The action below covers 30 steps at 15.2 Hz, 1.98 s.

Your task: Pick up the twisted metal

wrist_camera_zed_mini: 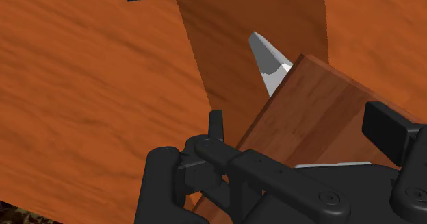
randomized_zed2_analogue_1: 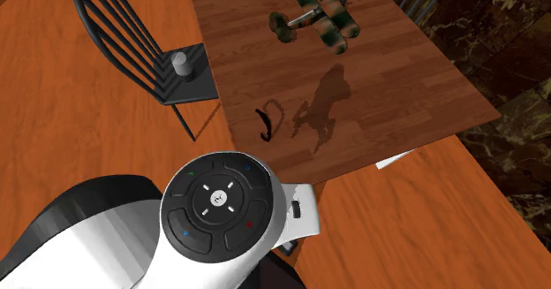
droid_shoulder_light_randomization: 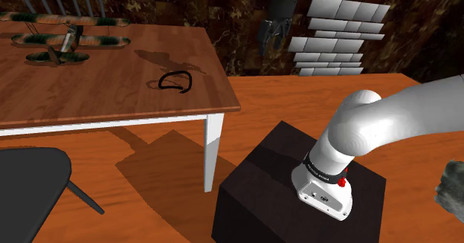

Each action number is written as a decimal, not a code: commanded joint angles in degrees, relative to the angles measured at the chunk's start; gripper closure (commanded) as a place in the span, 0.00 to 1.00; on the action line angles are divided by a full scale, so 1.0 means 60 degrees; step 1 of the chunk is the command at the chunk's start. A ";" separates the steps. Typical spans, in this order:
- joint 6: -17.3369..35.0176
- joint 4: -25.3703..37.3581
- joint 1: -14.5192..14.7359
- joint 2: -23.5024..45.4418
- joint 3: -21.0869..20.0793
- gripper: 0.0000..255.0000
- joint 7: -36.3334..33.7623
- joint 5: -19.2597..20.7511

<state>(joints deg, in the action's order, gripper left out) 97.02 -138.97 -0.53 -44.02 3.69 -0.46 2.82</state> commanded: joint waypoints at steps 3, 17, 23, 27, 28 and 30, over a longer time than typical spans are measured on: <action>0.0361 0.0390 0.0287 0.0833 0.0157 0.00 0.0667 0.0024; 0.1448 0.3952 0.1976 0.6132 0.0402 0.00 0.5189 -0.0470; 0.1344 0.5679 0.2437 0.8037 0.0014 0.00 0.6867 -0.0658; 0.1525 0.5955 0.2550 0.8568 -0.0135 0.00 0.7297 -0.0675; 0.1647 0.5857 0.2550 0.8593 -0.0136 0.00 0.7300 -0.0677; 0.1890 0.5668 0.2550 0.8647 -0.0137 0.00 0.7305 -0.0681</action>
<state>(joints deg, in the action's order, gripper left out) 107.62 -104.73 14.77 7.38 2.88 43.28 -1.23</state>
